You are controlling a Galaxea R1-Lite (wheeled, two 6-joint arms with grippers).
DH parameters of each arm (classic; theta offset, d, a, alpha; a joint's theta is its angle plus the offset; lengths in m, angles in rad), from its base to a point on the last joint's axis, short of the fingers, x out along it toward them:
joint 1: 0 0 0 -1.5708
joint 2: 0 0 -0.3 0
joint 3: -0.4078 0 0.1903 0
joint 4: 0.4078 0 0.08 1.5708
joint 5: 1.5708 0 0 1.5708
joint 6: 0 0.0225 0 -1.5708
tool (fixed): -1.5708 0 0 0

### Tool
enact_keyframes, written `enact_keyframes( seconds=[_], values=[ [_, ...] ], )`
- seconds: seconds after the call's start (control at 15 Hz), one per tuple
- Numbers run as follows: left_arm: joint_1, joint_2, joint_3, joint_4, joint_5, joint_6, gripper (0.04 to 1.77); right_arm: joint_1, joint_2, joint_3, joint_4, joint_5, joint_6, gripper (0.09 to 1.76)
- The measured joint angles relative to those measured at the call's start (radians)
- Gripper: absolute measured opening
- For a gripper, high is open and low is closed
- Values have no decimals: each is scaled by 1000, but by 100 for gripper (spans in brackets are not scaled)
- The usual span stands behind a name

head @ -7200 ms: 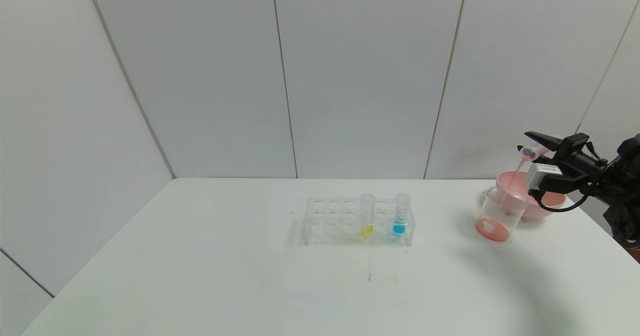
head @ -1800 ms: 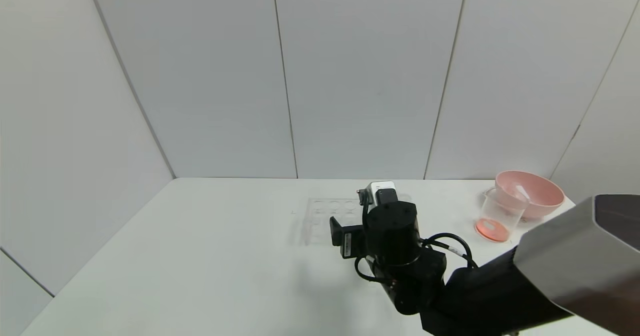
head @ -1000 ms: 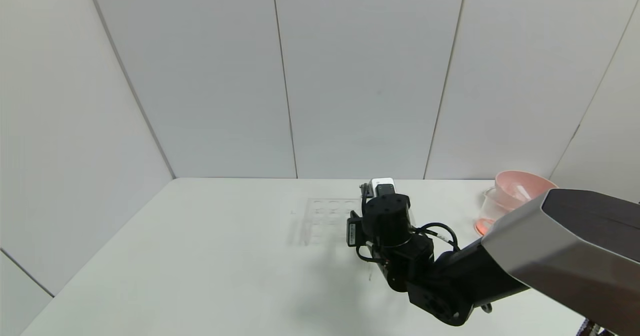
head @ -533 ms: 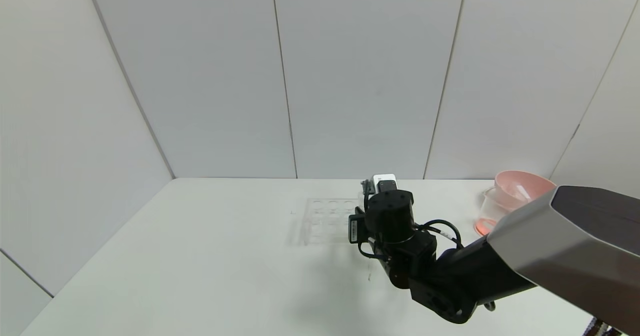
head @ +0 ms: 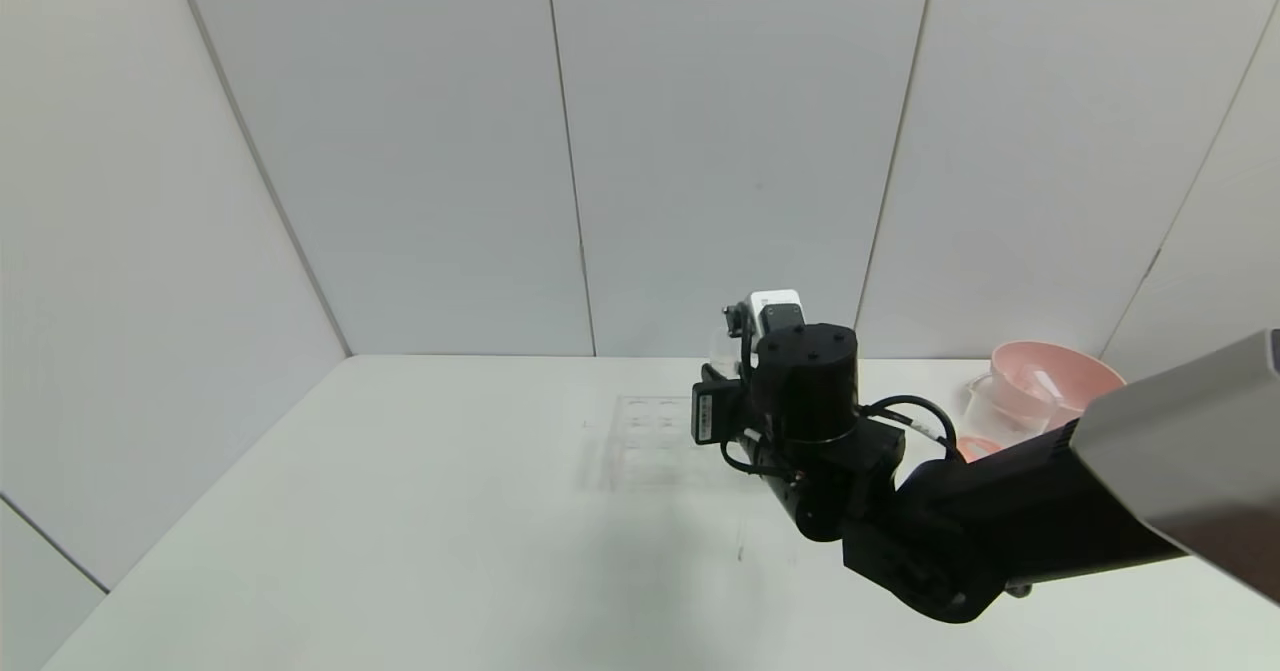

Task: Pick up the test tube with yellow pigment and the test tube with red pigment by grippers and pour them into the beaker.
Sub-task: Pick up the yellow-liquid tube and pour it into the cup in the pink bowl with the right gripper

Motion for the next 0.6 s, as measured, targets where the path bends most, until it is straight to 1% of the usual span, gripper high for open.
enact_keyframes(
  seconds=[0.2,0.33,0.47,0.53,0.6],
  values=[
    [0,0,0,0,0,0,176,-32,-59,-20,27,-3,0,53],
    [0,0,0,0,0,0,176,-73,-103,-10,30,-4,-1,53],
    [0,0,0,0,0,0,176,-140,-152,29,28,-4,-20,53],
    [0,0,0,0,0,0,176,-190,-182,65,21,12,-43,53],
    [0,0,0,0,0,0,176,-240,-211,106,16,51,-62,53]
  ],
)
